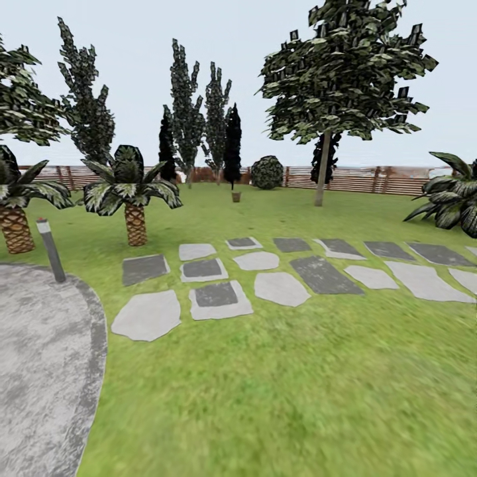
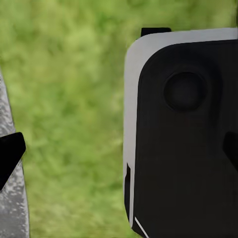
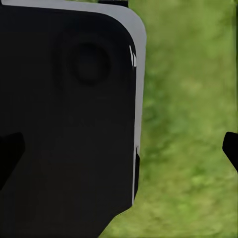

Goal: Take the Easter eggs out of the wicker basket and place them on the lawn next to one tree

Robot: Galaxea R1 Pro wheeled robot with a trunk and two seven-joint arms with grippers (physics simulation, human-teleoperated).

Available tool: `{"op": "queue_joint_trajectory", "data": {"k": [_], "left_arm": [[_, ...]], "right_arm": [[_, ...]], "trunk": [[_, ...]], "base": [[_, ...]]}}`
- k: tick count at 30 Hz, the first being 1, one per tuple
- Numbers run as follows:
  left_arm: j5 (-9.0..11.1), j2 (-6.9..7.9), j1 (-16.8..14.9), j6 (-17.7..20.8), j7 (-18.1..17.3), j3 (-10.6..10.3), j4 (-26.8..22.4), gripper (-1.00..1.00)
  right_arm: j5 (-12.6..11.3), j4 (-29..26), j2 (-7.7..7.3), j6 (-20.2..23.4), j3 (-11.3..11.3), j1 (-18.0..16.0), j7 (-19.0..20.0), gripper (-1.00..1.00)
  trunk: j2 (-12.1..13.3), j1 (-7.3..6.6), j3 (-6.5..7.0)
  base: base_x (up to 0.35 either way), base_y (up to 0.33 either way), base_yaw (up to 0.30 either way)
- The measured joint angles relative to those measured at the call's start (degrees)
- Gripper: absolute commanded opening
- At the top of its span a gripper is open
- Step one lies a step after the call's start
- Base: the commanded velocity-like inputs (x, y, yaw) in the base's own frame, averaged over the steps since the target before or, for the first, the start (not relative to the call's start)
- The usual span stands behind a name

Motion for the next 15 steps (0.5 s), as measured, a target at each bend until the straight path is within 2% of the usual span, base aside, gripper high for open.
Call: {"op": "queue_joint_trajectory", "data": {"k": [9,15], "left_arm": [[0.0,0.00,0.0,0.0,0.0,0.0,0.0,1.00],[0.0,0.00,0.0,0.0,0.0,0.0,0.0,1.00]], "right_arm": [[0.0,0.0,0.00,0.0,0.0,0.0,0.0,1.00],[0.0,0.0,0.00,0.0,0.1,0.0,0.1,1.00]], "trunk": [[0.0,0.00,0.00],[0.0,0.00,0.00]], "base": [[0.289,0.000,-0.010],[0.284,0.000,-0.218]]}}
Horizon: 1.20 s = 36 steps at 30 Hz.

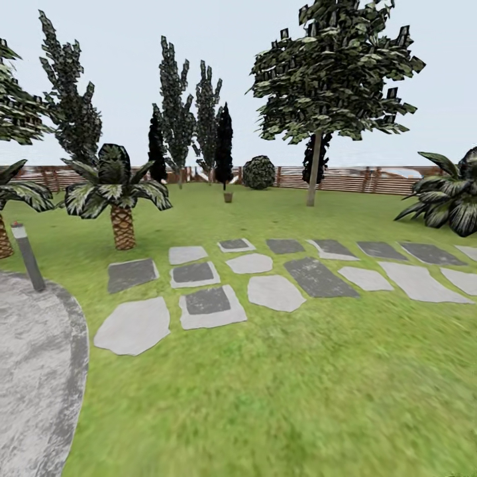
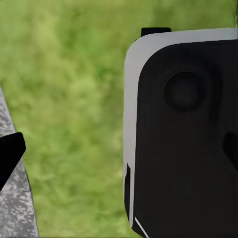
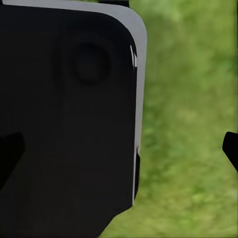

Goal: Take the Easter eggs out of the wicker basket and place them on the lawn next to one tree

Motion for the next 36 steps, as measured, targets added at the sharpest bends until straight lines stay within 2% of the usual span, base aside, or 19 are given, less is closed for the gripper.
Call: {"op": "queue_joint_trajectory", "data": {"k": [6,29,36], "left_arm": [[0.0,0.00,0.0,0.0,0.0,0.0,0.0,1.00],[0.0,0.00,0.0,0.0,0.0,0.0,0.0,1.00],[0.0,0.00,0.0,0.0,0.0,0.0,0.0,1.00]], "right_arm": [[0.0,0.0,0.00,0.0,-0.1,0.0,-0.1,1.00],[-0.1,0.0,-0.03,0.0,-0.1,0.0,-0.1,1.00],[0.0,0.0,0.00,0.0,-0.1,0.0,-0.1,1.00]], "trunk": [[0.0,0.00,0.00],[0.0,0.00,0.00],[0.0,0.00,0.00]], "base": [[0.280,0.000,-0.205],[0.257,0.000,-0.006],[0.245,0.000,-0.157]]}}
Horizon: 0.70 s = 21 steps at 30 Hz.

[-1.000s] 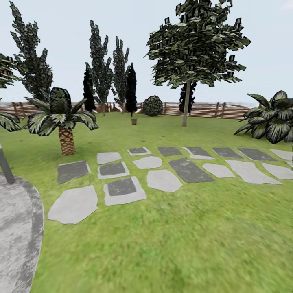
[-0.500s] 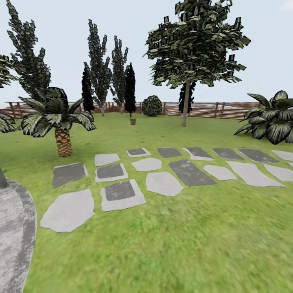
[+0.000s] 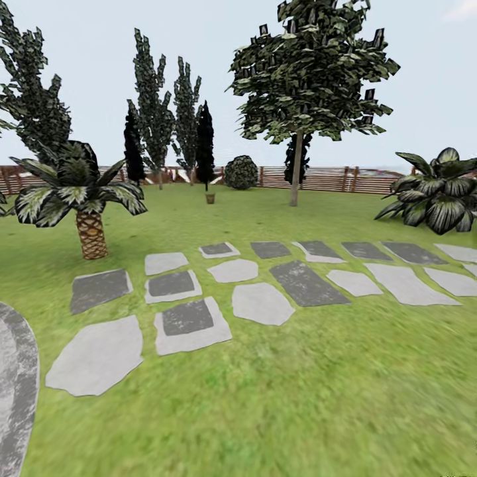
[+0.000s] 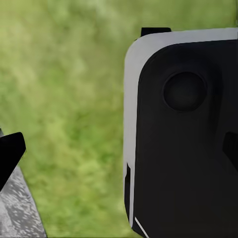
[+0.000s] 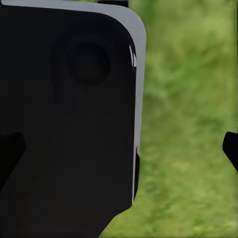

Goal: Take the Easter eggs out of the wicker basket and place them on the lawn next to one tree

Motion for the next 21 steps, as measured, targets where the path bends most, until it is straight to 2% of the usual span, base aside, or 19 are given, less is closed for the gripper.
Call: {"op": "queue_joint_trajectory", "data": {"k": [21], "left_arm": [[0.0,0.00,0.0,0.0,0.0,0.0,0.0,1.00]], "right_arm": [[-0.1,0.0,-0.08,0.0,-0.1,0.0,0.0,1.00]], "trunk": [[0.0,0.00,0.00]], "base": [[0.244,0.000,-0.015]]}}
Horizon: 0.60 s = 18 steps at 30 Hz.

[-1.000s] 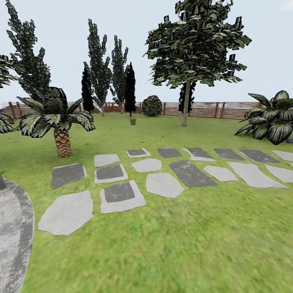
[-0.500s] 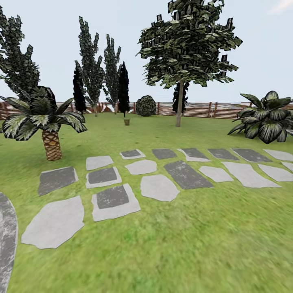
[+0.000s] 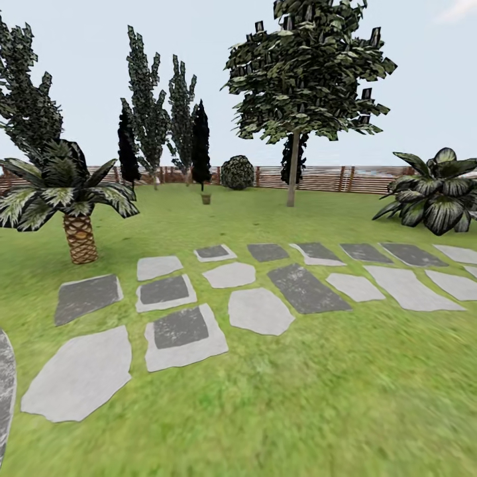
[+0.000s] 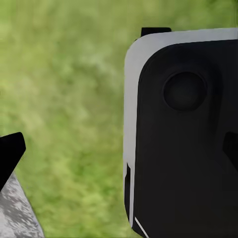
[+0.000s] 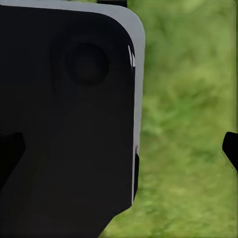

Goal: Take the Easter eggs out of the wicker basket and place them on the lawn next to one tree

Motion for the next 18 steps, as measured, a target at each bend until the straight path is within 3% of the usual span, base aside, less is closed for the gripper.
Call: {"op": "queue_joint_trajectory", "data": {"k": [15,18], "left_arm": [[0.0,0.00,0.0,0.0,0.0,0.0,0.0,1.00],[0.0,0.00,0.0,0.0,0.0,0.0,0.0,1.00]], "right_arm": [[0.0,0.0,0.00,0.0,0.0,0.0,0.0,1.00],[0.0,0.0,0.00,0.0,0.0,0.0,0.0,1.00]], "trunk": [[0.0,0.00,0.00],[0.0,0.00,0.00]], "base": [[0.244,0.000,-0.001],[0.244,0.000,-0.145]]}}
